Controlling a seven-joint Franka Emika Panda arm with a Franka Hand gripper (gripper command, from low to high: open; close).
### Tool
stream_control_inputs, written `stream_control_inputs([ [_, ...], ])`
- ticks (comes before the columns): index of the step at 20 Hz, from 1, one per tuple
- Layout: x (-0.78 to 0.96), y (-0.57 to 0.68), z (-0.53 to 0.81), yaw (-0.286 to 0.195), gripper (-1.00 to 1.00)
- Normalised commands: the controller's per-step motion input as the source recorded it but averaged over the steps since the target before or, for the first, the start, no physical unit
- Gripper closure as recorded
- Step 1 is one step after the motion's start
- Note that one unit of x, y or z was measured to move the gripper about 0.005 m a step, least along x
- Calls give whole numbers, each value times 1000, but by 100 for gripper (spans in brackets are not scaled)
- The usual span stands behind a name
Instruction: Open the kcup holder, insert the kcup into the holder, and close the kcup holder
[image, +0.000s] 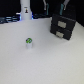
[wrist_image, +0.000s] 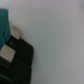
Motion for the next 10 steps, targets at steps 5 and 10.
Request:
stream_control_inputs([
  [5,-246,712,-67,-185,-100],
  [10,-250,634,-173,-193,-100],
])
